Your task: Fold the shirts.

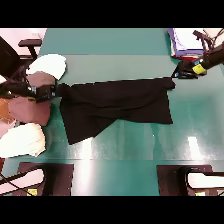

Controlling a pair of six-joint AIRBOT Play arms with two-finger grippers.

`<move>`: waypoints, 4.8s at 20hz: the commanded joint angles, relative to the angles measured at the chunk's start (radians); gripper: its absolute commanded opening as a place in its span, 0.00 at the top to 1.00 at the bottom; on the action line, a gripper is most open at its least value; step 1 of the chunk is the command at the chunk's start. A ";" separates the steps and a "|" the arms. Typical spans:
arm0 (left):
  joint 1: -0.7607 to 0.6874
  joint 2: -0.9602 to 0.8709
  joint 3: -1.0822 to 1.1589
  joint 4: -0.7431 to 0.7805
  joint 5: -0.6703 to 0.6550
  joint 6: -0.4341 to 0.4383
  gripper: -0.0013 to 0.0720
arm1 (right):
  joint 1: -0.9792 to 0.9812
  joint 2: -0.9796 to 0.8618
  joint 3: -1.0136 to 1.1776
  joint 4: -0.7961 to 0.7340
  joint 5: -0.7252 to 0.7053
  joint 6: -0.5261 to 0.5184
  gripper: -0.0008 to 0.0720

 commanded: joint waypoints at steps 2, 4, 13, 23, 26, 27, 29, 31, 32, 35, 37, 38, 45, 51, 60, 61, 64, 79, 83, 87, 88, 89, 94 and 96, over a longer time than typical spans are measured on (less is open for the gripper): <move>0.010 0.003 -0.167 0.029 0.109 -0.042 0.30 | -0.023 0.127 -0.201 0.069 -0.071 -0.009 0.37; 0.010 0.003 -0.200 0.032 0.154 -0.042 0.30 | -0.022 0.155 -0.249 0.070 -0.088 -0.009 0.37; -0.160 -0.005 -0.226 0.031 0.348 -0.093 0.30 | -0.023 0.170 -0.289 0.069 -0.090 -0.009 0.37; -0.163 0.104 -0.084 -0.003 0.237 -0.066 0.96 | -0.289 0.214 -0.620 0.061 -0.076 -0.009 0.36; -0.163 0.135 -0.066 -0.010 0.217 -0.066 0.96 | -0.378 0.220 -0.787 0.066 -0.147 -0.009 0.36; -0.163 0.137 -0.066 -0.012 0.215 -0.066 0.96 | -0.388 0.219 -0.829 0.071 -0.173 -0.010 0.37; -0.163 0.137 -0.066 -0.012 0.213 -0.067 0.96 | -0.387 0.211 -0.898 0.118 -0.216 -0.043 0.37; -0.163 0.137 -0.066 -0.013 0.213 -0.067 0.96 | -0.373 0.185 -0.935 0.194 -0.262 -0.072 0.37; -0.163 0.137 -0.066 -0.013 0.212 -0.067 0.96 | -0.355 0.170 -0.943 0.225 -0.290 -0.082 0.37; -0.163 0.137 -0.066 -0.014 0.201 -0.067 0.96 | -0.273 0.142 -0.941 0.278 -0.384 -0.096 0.38; -0.163 0.137 -0.066 -0.014 0.195 -0.067 0.96 | -0.219 0.147 -0.938 0.278 -0.452 -0.096 0.56; -0.163 0.137 -0.066 -0.013 0.195 -0.067 0.96 | -0.196 0.148 -0.933 0.277 -0.462 -0.096 0.68; -0.163 0.342 0.047 -0.009 0.168 -0.093 0.96 | -0.151 0.229 -0.615 0.268 -0.298 -0.160 0.97; -0.163 0.587 0.479 -0.010 0.180 -0.098 0.96 | -0.206 0.487 -0.088 0.269 -0.216 -0.160 0.97; -0.163 0.622 1.043 0.003 0.212 -0.192 0.96 | -0.486 0.677 0.444 0.269 -0.123 -0.068 0.97; -0.163 0.622 1.049 0.017 0.223 -0.198 0.96 | -0.530 0.663 0.475 0.270 -0.105 -0.050 0.97; -0.163 0.572 1.048 0.084 0.098 -0.244 0.96 | -0.572 0.592 0.490 0.279 -0.029 -0.012 0.97; -0.266 -0.286 0.540 0.083 0.071 -0.188 0.96 | -0.081 -0.192 0.106 -0.091 -0.057 0.029 0.97; -0.262 -0.339 0.544 0.079 0.317 -0.177 0.96 | -0.093 -0.363 0.329 -0.090 -0.109 0.029 0.97; -0.242 -0.341 0.610 0.077 0.232 -0.115 0.96 | -0.095 -0.368 0.394 -0.091 -0.111 -0.012 0.97; -0.232 -0.341 0.620 0.080 0.169 -0.109 0.96 | -0.095 -0.338 0.344 -0.095 -0.111 -0.026 0.97; -0.221 -0.341 0.619 0.083 0.084 -0.108 0.96 | -0.095 -0.304 0.279 -0.102 -0.114 -0.040 0.97; -0.214 -0.342 0.500 0.147 -0.131 -0.069 0.96 | -0.095 -0.183 -0.034 -0.100 -0.183 -0.051 0.97; -0.214 -0.342 0.411 0.146 -0.125 -0.069 0.96 | -0.085 -0.164 -0.117 -0.099 -0.207 -0.051 0.97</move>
